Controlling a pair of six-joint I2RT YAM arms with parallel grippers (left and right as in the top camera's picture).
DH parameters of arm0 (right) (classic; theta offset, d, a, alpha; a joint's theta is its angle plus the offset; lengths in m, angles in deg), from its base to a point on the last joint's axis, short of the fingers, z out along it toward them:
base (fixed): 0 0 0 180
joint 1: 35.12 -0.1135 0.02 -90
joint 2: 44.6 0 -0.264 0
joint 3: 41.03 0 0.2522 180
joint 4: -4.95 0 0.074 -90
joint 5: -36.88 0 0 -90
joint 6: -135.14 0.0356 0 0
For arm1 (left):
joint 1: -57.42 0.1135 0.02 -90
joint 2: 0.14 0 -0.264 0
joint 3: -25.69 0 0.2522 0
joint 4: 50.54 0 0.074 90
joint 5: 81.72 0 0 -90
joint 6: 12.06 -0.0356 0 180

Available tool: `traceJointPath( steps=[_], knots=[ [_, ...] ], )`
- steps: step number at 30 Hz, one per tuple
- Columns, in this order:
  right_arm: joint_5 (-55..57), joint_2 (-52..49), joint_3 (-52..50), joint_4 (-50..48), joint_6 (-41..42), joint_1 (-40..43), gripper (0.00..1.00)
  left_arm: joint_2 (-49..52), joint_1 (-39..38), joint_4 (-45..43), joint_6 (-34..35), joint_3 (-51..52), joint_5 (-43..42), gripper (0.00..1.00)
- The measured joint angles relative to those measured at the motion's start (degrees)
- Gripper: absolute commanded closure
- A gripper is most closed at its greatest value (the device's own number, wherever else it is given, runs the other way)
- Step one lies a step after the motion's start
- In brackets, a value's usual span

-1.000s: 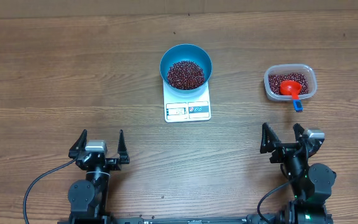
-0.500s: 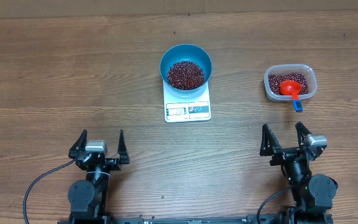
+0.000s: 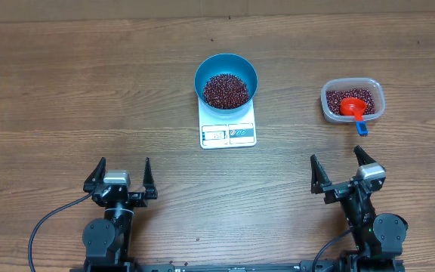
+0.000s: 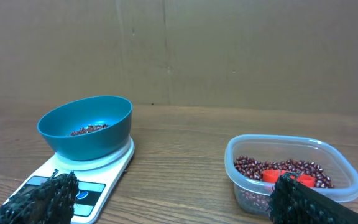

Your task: Scoop item into bowl and weigh 150g on scale

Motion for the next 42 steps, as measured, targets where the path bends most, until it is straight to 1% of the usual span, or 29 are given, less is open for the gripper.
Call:
traceJointPath(
  steps=[12, 42],
  knots=[
    [-0.3, 0.0, 0.0, 0.0, -2.2, 0.0, 0.0, 0.0, 0.0, 0.0, 0.0, 0.0, 0.0, 0.0],
    [-0.4, 0.0, 0.0, 0.0, -2.4, 0.9, 0.0, 0.0, 0.0, 0.0, 0.0, 0.0, 0.0, 0.0]
  ],
)
